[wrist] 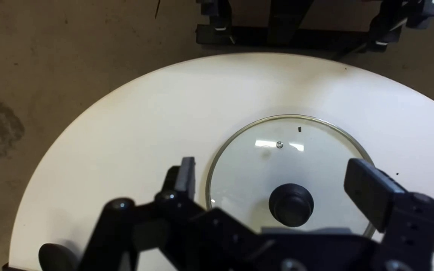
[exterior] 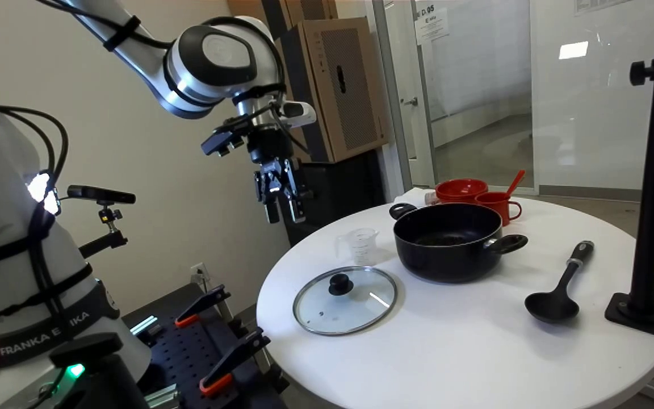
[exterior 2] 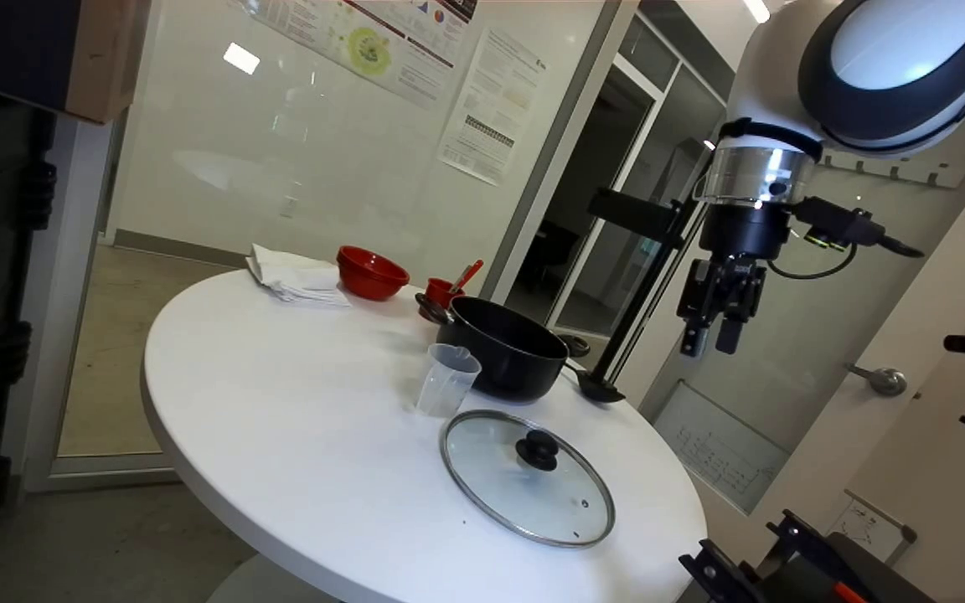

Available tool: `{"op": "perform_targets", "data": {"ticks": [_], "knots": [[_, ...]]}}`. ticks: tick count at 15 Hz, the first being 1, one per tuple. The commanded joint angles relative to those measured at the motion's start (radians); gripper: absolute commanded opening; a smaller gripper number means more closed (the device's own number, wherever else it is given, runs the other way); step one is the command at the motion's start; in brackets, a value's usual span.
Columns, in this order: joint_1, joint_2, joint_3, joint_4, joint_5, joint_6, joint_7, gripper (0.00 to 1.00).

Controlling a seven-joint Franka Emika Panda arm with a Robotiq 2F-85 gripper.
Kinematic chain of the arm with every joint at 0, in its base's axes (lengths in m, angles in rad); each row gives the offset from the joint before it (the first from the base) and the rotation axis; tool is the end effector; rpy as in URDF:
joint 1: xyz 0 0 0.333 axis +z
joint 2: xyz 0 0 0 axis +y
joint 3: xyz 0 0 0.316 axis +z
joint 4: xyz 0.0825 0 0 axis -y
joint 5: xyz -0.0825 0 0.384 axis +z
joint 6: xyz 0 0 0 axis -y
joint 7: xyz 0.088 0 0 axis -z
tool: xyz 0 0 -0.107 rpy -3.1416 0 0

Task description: Put the lid on the black pot

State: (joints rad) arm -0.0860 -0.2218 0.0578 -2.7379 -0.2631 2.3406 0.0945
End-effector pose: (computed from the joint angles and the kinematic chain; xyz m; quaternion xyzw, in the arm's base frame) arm 0.3708 -0.0158 0.2759 0.9912 0.0373 -0.0847 0.0949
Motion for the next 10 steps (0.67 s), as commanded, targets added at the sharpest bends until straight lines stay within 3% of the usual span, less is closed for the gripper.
{"op": "perform_targets", "data": {"ticks": [1,10], "knots": [[0.014,0.000,-0.015,0.003,-0.004,-0.002,0.003,1.00],[-0.016,0.226,-0.046,0.060,-0.062,0.247,0.164,1.00]]}}
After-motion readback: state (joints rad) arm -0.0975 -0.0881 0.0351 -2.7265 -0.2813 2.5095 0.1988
